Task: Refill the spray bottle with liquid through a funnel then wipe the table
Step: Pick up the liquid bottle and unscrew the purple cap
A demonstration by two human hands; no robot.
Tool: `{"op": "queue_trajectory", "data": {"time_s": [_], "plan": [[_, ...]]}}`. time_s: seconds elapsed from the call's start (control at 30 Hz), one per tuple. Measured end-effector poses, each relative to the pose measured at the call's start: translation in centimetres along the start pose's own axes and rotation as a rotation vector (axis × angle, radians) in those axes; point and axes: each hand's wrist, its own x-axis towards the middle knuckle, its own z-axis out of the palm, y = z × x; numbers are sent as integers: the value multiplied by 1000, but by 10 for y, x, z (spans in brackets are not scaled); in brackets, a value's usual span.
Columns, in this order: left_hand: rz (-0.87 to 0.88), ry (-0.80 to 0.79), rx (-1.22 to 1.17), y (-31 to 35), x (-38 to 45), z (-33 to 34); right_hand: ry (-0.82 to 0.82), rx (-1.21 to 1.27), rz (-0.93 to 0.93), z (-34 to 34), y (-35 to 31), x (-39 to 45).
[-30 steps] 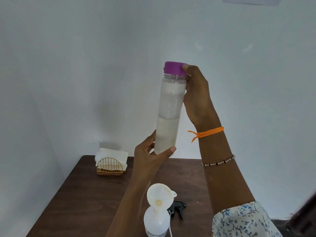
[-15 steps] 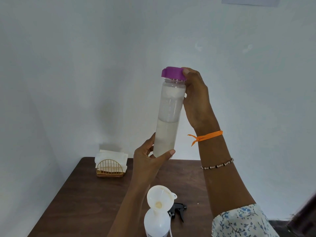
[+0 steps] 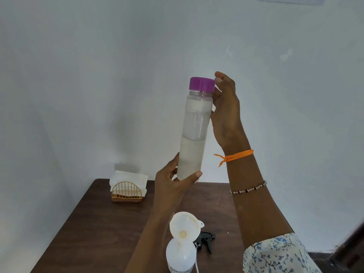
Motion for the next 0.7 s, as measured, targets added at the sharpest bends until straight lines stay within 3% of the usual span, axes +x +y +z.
{"op": "queue_trajectory", "data": {"time_s": [0.23,0.5,0.7], "plan": [[3,10,1,0,1,2,67,-224,-63,10,-2,1],[1,16,-14,-3,3,2,-14,-34,-26,4,-3,2],[-3,14,-1,-2,2,4,29,-258,-90,7,-2,4]]}}
